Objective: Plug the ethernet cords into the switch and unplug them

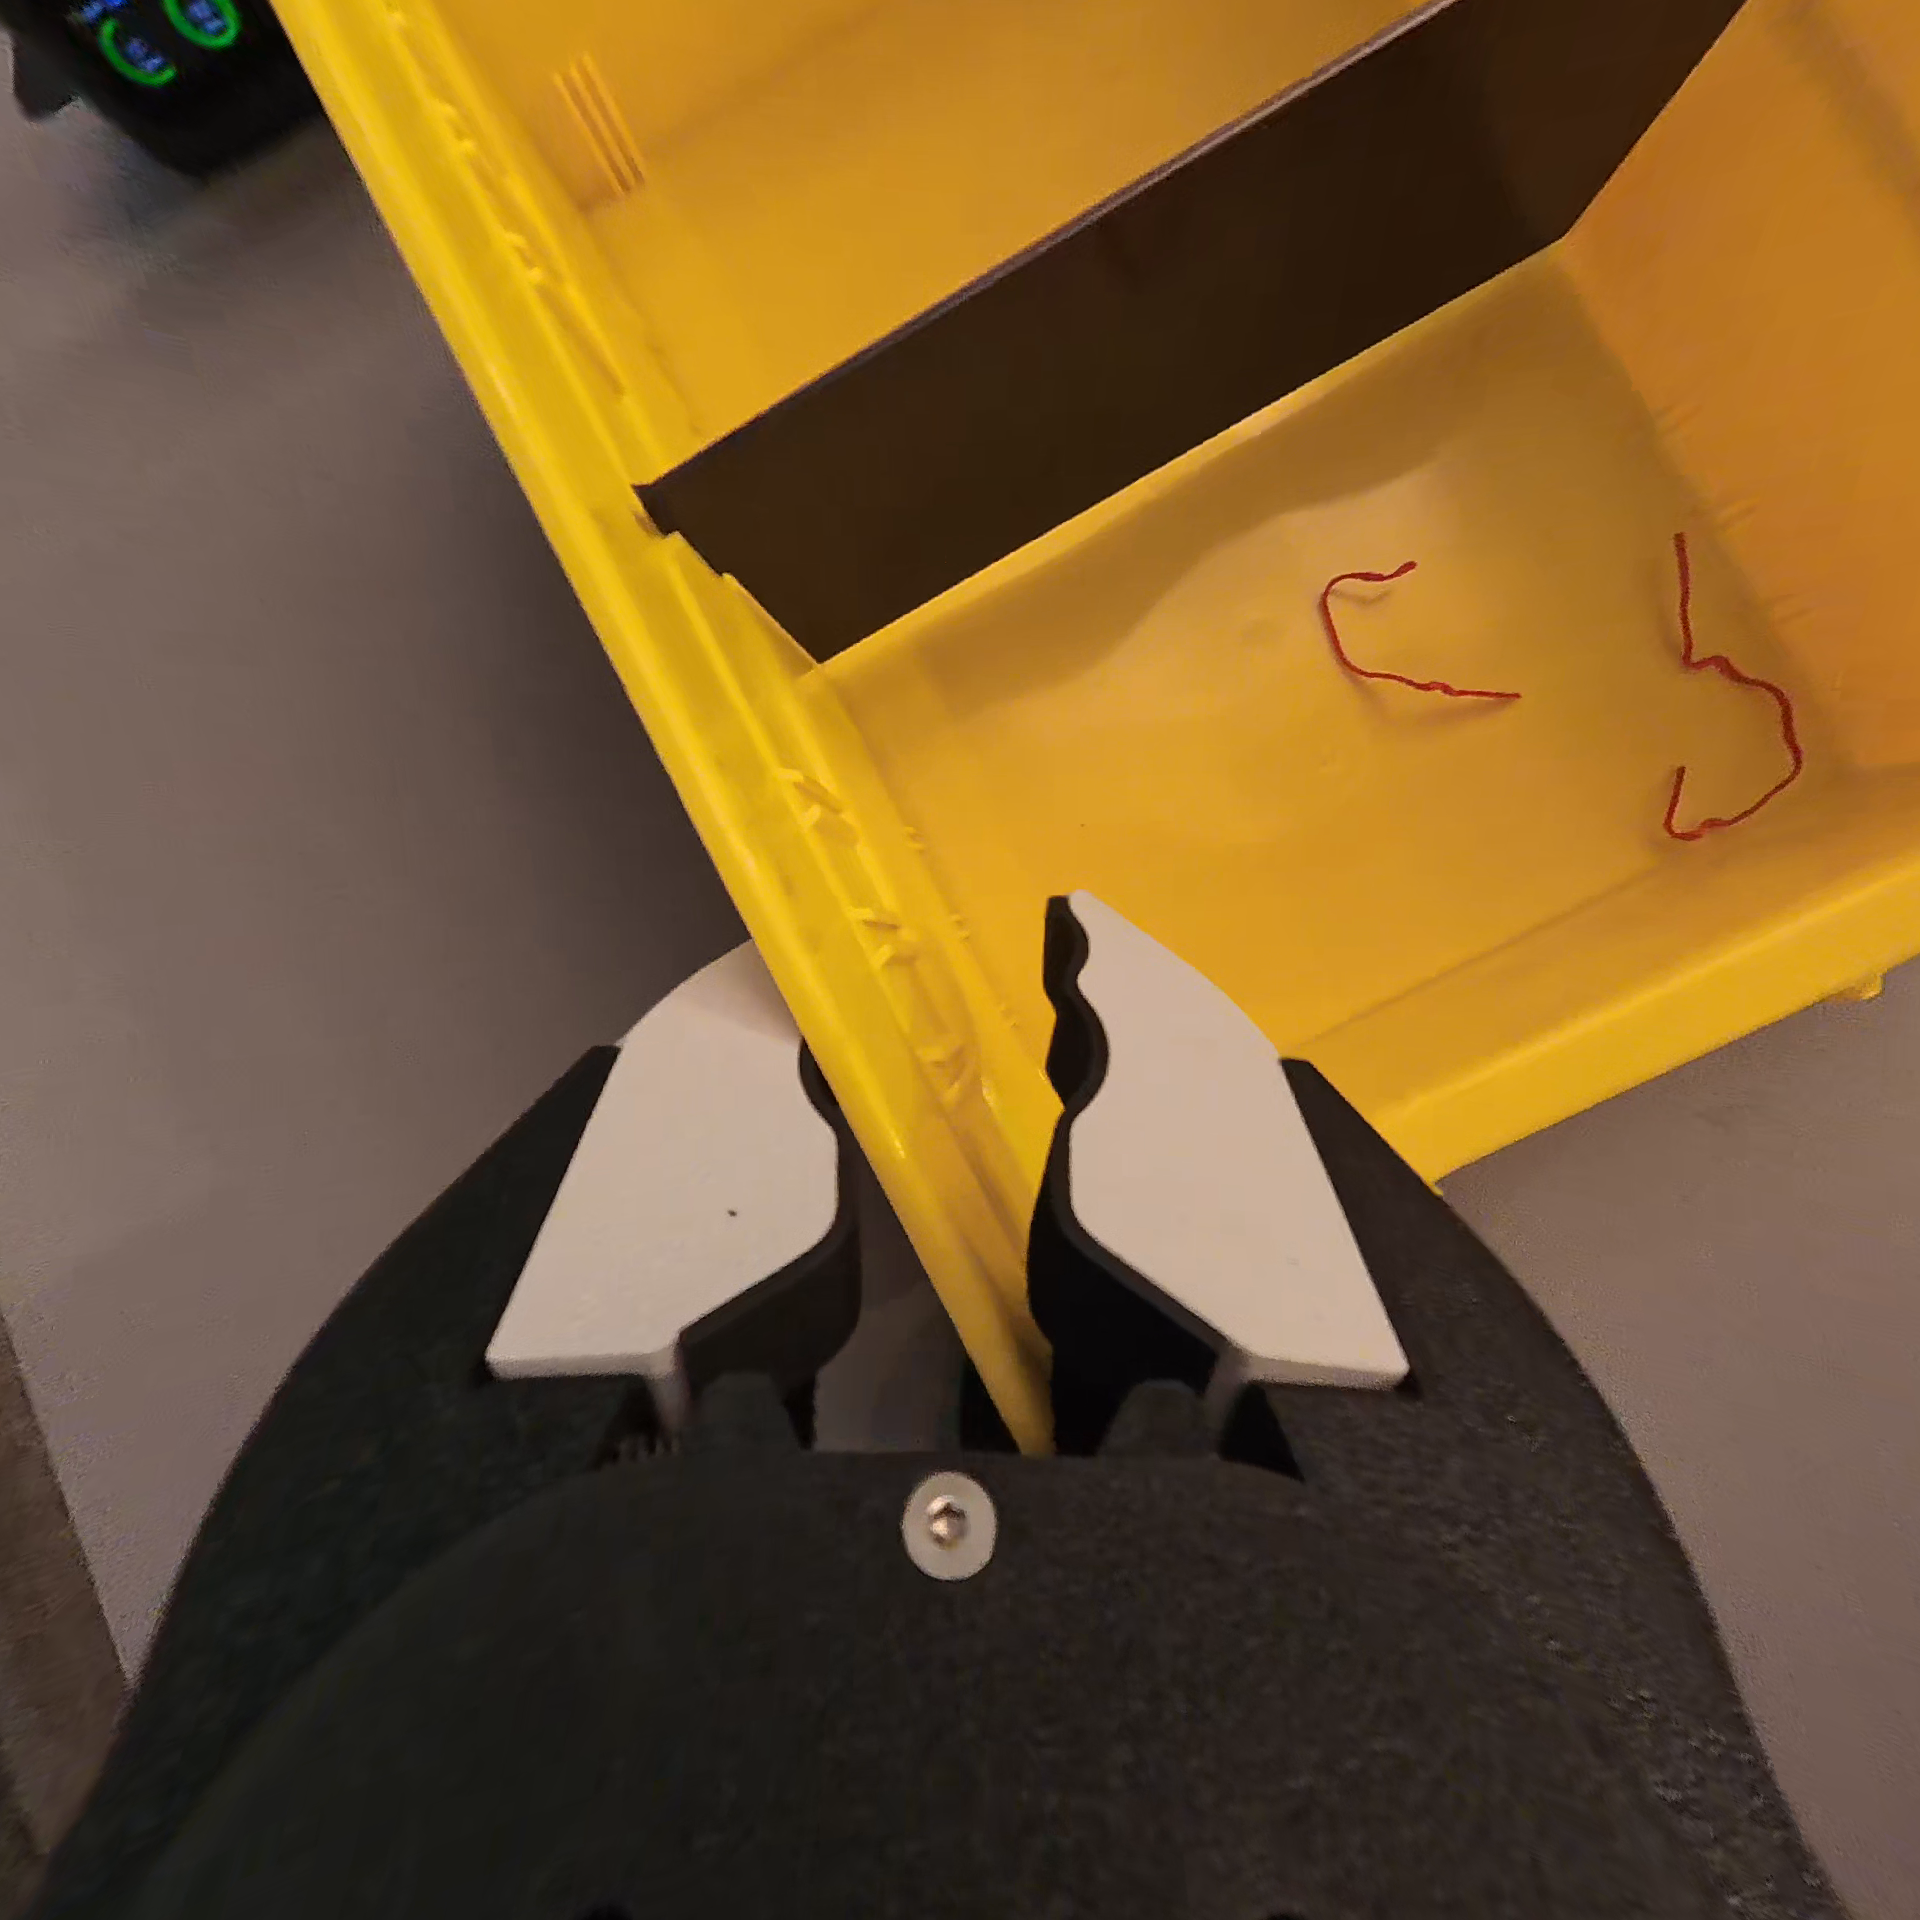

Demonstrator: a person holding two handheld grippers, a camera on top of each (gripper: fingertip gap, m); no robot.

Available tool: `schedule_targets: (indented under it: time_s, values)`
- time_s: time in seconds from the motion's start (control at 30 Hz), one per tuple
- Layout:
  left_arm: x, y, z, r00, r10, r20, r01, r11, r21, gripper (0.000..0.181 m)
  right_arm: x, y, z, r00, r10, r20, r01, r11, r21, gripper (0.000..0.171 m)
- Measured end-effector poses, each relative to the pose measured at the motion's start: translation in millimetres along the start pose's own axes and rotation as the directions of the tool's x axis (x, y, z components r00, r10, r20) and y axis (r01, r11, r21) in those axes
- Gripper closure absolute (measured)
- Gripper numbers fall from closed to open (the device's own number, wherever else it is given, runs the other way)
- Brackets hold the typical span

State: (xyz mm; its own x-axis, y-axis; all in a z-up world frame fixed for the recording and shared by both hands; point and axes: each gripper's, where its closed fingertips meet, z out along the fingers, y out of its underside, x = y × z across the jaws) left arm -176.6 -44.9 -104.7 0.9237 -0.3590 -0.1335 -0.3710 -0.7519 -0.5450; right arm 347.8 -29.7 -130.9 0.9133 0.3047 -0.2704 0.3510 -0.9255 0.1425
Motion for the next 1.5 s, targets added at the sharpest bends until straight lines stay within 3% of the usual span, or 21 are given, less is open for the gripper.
schedule_targets:
  time_s: [0.2, 0.4, 0.53, 0.83, 0.93, 1.07, 1.13, 1.23, 1.3, 1.37, 1.5]
  values:
    - [32.5, -6.6, 0.3, 0.999, 0.043, -0.033, -0.043, 0.999, -0.011, 0.144, -28.9, -10.3, 6.7, 1.000, -0.026, -0.010, 0.026, 0.999, -0.025, 0.159]
    - [35.3, -7.7, -7.1, 0.999, 0.019, -0.046, -0.019, 1.000, -0.007, 0.142, -48.8, -10.8, 13.9, 1.000, 0.000, 0.025, 0.001, 0.999, -0.048, 0.156]
    - [21.2, -36.8, -48.1, 1.000, -0.007, -0.010, 0.008, 0.981, 0.193, 0.122, -51.1, -9.6, 13.2, 0.997, -0.022, 0.071, 0.024, 0.999, -0.034, 0.152]
    - [-18.1, -105.0, -145.2, 0.988, 0.042, 0.149, -0.106, 0.886, 0.451, 0.116, -49.2, 10.7, -34.1, 0.997, 0.067, 0.040, -0.073, 0.976, 0.206, 0.146]
    - [-37.2, -115.6, -159.3, 0.980, 0.053, 0.193, -0.143, 0.858, 0.493, 0.117, -60.2, 24.7, -55.6, 0.995, 0.102, -0.021, -0.088, 0.932, 0.352, 0.147]
    - [-83.4, -117.7, -172.1, 0.965, 0.016, 0.261, -0.159, 0.828, 0.538, 0.118, -100.3, 36.1, -93.8, 0.990, 0.040, -0.136, 0.045, 0.822, 0.568, 0.147]
    - [-105.5, -117.4, -173.6, 0.963, -0.004, 0.270, -0.153, 0.816, 0.557, 0.120, -132.7, 32.6, -115.1, 0.984, -0.037, -0.175, 0.149, 0.712, 0.686, 0.147]
    - [-129.9, -118.0, -171.0, 0.962, -0.020, 0.272, -0.147, 0.800, 0.581, 0.120, -205.0, 21.3, -135.8, 0.932, -0.284, -0.227, 0.341, 0.468, 0.815, 0.147]
    - [-140.1, -118.8, -166.7, 0.965, -0.022, 0.262, -0.144, 0.789, 0.597, 0.121, -241.1, 13.3, -130.1, 0.891, -0.372, -0.260, 0.404, 0.387, 0.829, 0.143]
    - [-148.9, -120.8, -163.9, 0.966, -0.016, 0.260, -0.148, 0.787, 0.599, 0.120, -264.0, -0.3, -111.9, 0.877, -0.400, -0.266, 0.433, 0.419, 0.798, 0.138]
    - [-152.1, -119.1, -155.2, 0.979, -0.009, 0.202, -0.118, 0.786, 0.606, 0.122, -283.2, -35.5, -87.2, 0.891, -0.291, -0.349, 0.452, 0.491, 0.745, 0.138]
